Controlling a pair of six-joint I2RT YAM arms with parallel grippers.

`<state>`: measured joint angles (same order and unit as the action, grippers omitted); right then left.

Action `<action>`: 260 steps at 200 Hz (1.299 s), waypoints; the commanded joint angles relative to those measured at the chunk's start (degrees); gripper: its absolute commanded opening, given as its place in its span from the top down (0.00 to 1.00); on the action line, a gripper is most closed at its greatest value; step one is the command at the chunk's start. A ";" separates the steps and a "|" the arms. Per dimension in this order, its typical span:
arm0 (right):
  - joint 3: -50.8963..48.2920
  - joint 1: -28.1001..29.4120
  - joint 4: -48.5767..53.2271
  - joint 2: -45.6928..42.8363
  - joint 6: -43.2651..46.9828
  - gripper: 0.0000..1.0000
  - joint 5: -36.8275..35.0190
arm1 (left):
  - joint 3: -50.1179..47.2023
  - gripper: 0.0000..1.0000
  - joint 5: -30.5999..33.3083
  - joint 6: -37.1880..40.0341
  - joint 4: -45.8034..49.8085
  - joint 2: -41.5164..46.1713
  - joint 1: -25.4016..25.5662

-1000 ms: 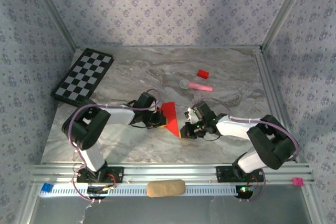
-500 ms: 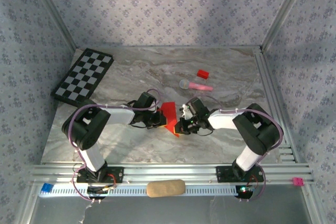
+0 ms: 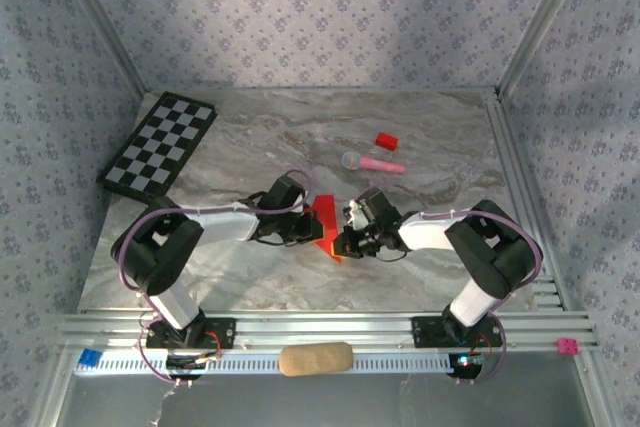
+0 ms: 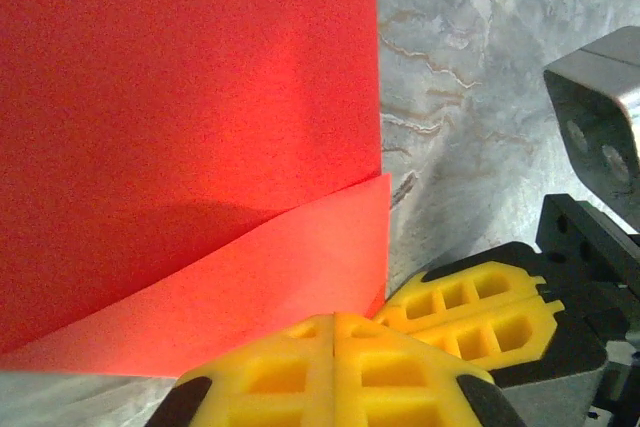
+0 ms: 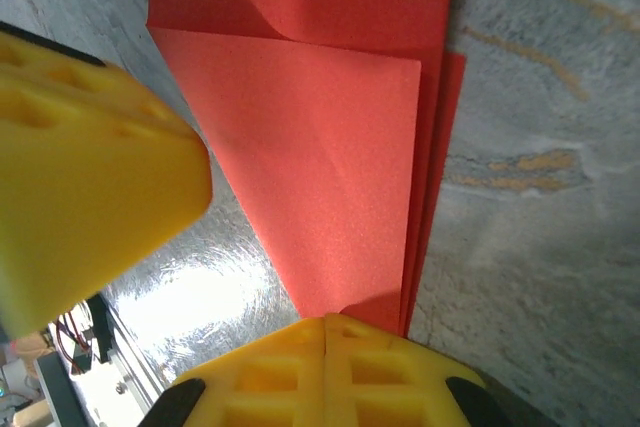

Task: Fold a paper plane with a square sheet of paper (pick it up from the middle)
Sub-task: Third fold the triangle at the center of the table.

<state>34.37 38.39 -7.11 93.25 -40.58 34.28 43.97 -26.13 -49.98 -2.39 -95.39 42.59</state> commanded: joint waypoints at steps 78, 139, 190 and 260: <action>-3.82 0.24 5.88 0.02 0.02 1.00 -4.69 | -4.38 0.99 2.54 1.05 -0.77 -2.55 -3.50; -4.14 -0.30 5.99 -0.15 0.48 1.00 -4.27 | -6.90 0.97 0.67 6.32 -1.96 -0.85 -10.56; -4.15 -0.42 6.21 -1.09 0.48 1.00 -3.98 | -7.93 0.97 -0.40 7.26 -2.75 -0.54 -13.79; -3.03 0.60 2.17 -4.64 0.24 0.99 -2.54 | -3.22 0.96 -0.27 9.75 4.40 5.33 -15.08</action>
<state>30.96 38.39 -8.36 89.80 -40.95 33.36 37.80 -28.88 -43.38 -3.75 -93.23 28.27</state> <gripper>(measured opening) 0.051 0.062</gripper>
